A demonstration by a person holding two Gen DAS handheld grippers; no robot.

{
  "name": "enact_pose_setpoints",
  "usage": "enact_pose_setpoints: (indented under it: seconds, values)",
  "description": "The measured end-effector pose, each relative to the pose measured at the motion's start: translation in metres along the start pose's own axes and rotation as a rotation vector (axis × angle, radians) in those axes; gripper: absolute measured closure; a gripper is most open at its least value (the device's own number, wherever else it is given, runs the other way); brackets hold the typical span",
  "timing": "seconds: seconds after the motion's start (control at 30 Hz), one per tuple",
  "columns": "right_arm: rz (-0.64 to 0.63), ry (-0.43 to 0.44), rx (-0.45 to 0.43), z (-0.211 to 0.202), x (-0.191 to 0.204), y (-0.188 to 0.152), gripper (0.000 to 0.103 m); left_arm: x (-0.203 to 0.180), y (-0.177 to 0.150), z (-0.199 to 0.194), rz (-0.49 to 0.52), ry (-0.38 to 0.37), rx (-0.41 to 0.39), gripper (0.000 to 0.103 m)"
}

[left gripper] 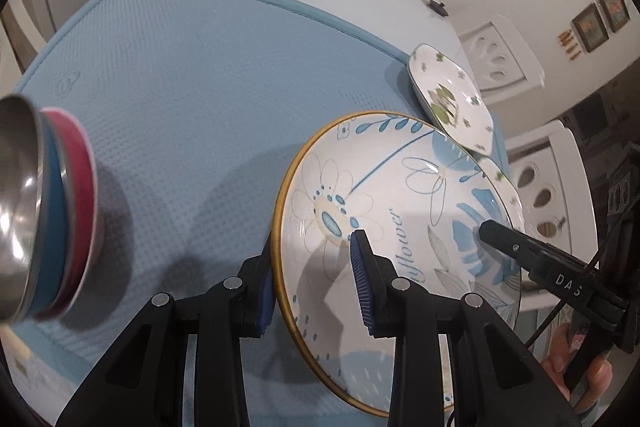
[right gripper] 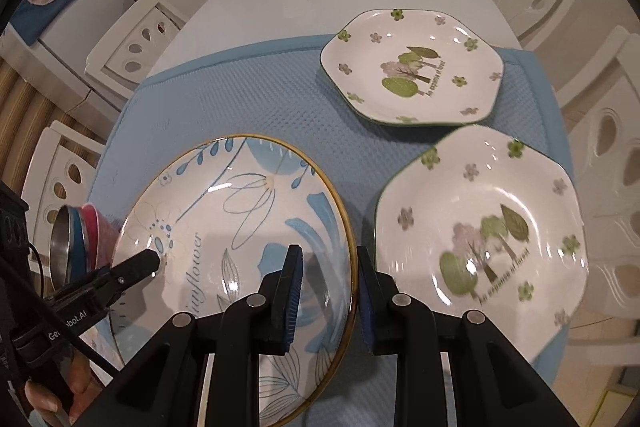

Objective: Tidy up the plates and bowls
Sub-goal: 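Lift the Sunflower plate and lower it beside the bowl stack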

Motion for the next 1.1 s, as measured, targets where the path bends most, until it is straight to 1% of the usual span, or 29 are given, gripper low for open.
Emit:
enact_pose_setpoints:
  seconds: [0.1, 0.13, 0.23, 0.5, 0.6, 0.7, 0.8, 0.93, 1.1]
  values:
    - [0.004, -0.008, 0.002, -0.011, 0.008, -0.015, 0.078, 0.002, -0.01, -0.009, 0.005, -0.008, -0.002, 0.074]
    - [0.007, -0.006, 0.003, -0.016, 0.004, -0.024, 0.078, 0.003, -0.013, -0.01, 0.008, -0.01, -0.002, 0.074]
    - [0.03, -0.009, 0.009, -0.022, 0.007, -0.043, 0.078, 0.005, -0.023, -0.013, 0.025, -0.013, 0.007, 0.074]
    - [0.099, -0.023, 0.038, -0.019, 0.003, -0.083, 0.078, 0.009, -0.046, -0.005, 0.069, -0.016, 0.042, 0.074]
    - [0.127, -0.028, 0.041, -0.015, -0.002, -0.089, 0.078, 0.007, -0.052, 0.001, 0.092, -0.015, 0.057, 0.074]
    - [0.15, -0.03, 0.04, -0.011, -0.007, -0.094, 0.077, 0.01, -0.058, 0.008, 0.092, -0.018, 0.07, 0.074]
    - [0.181, -0.021, 0.041, -0.006, -0.014, -0.097, 0.077, 0.008, -0.061, 0.014, 0.114, -0.017, 0.082, 0.074]
    - [0.21, -0.036, 0.044, -0.001, -0.022, -0.101, 0.077, 0.001, -0.068, 0.02, 0.15, -0.015, 0.104, 0.074]
    - [0.244, -0.05, 0.072, 0.005, -0.03, -0.11, 0.077, -0.001, -0.077, 0.027, 0.181, -0.009, 0.139, 0.074]
Point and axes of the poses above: each gripper's, at about its wrist camera, not at the fingertips, and z roughly the way its jaws point, x to its left, y to its top, the point moved 1 cm from there along z, roughly the way its jaws point, and after that the axes turned 2 degrees about -x, right-handed, at the moved point
